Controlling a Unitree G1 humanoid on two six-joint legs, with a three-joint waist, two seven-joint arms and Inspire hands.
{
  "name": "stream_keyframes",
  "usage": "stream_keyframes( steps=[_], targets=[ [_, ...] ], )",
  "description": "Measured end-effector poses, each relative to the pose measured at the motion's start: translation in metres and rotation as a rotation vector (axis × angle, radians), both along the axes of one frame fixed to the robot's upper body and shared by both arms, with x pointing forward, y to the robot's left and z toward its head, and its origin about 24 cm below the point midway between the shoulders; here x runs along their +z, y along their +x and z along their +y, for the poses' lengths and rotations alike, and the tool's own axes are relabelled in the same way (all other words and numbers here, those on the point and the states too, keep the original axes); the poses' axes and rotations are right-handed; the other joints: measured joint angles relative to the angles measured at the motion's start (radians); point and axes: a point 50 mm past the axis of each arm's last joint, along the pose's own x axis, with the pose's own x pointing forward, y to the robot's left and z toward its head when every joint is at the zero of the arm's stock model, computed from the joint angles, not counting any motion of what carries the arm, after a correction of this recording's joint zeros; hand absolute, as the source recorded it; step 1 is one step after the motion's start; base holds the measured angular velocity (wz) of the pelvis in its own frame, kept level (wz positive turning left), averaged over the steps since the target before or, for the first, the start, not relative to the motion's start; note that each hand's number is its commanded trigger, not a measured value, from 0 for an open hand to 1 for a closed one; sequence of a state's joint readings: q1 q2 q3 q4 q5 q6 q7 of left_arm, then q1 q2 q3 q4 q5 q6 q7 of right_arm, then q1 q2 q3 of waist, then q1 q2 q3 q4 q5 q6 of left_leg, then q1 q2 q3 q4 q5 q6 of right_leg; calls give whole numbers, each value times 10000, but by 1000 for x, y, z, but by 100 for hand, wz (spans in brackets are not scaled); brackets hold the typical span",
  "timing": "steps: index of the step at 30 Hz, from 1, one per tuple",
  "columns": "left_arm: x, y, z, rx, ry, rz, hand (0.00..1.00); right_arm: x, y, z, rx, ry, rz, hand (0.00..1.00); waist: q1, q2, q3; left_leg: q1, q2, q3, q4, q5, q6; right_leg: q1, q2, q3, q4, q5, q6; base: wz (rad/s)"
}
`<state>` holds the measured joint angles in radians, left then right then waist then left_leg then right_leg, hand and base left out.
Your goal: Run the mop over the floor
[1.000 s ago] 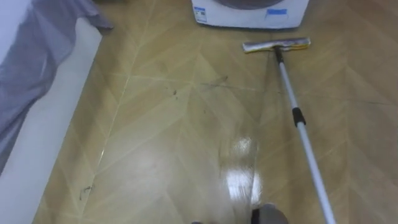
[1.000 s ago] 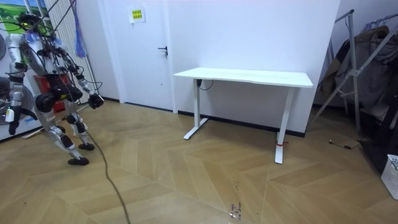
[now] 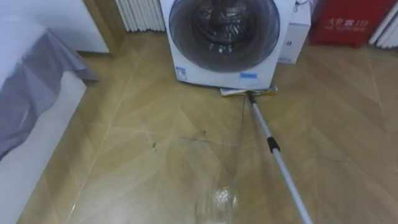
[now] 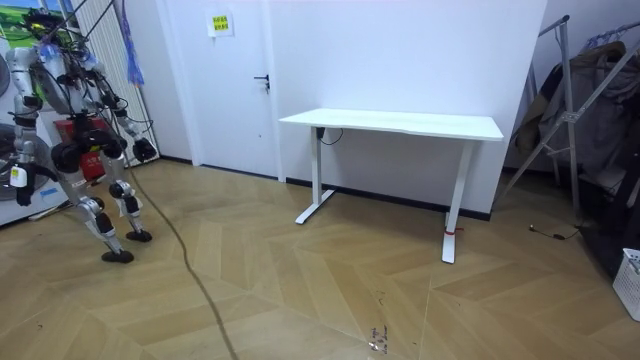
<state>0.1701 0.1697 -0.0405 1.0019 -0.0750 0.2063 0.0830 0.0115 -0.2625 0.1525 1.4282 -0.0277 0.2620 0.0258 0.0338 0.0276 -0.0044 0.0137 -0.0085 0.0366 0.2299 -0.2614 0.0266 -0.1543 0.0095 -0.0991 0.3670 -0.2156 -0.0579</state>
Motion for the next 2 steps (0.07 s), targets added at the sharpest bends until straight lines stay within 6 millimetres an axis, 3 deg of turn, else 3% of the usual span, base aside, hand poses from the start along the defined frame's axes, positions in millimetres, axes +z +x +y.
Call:
stream_keyframes(
  steps=[2],
  targets=[
    [0, -2, 1, -116, 89, 126, 0, -2, -8, 4, 62, 218, 104, 100, -60, -59, -16, 330, 57, -24, -104, 4, -9, 308, 92, -9, -259, 1, 0, 2]
  ],
)
